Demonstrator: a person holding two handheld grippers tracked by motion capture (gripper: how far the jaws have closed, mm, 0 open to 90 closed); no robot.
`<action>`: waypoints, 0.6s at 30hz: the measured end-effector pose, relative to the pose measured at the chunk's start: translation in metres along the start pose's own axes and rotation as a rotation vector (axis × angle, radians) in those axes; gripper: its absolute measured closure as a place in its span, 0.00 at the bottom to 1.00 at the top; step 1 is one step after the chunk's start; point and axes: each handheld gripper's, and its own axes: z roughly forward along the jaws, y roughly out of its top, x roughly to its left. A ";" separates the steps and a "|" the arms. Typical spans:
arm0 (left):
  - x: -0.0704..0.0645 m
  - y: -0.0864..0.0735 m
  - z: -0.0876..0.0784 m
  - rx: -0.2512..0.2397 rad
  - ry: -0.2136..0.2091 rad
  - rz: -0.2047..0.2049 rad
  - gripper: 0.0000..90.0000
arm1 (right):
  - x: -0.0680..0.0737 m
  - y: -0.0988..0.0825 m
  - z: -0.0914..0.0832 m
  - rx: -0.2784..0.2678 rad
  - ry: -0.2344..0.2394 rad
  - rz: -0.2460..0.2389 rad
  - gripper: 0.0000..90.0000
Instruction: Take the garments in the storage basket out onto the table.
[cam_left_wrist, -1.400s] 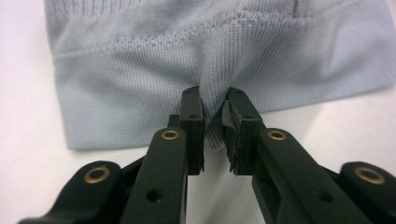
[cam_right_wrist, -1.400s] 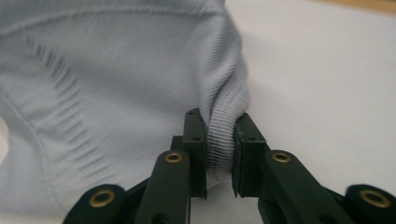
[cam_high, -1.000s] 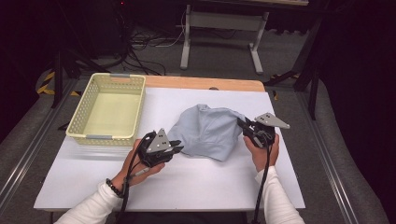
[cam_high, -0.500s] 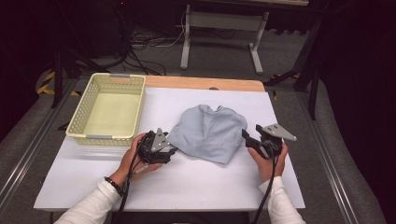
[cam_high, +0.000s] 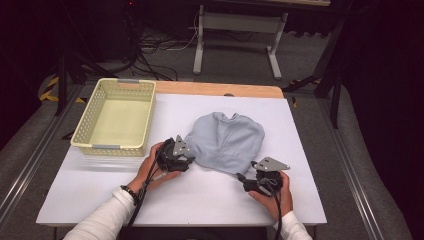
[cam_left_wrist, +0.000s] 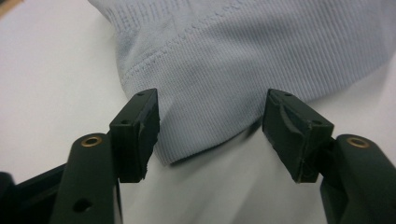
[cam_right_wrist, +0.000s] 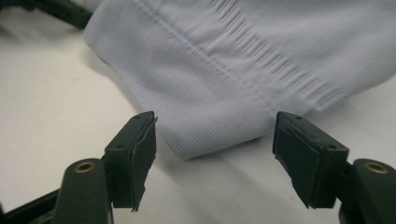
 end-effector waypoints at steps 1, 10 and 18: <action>0.002 0.001 0.001 0.004 -0.014 -0.012 0.45 | 0.000 0.000 0.000 0.000 0.000 0.000 0.34; 0.004 0.006 0.006 0.013 -0.022 -0.026 0.94 | -0.004 0.005 0.010 0.043 -0.031 -0.025 0.77; 0.006 0.011 -0.016 -0.061 -0.065 -0.044 0.96 | -0.008 0.004 0.003 0.002 -0.027 -0.028 0.97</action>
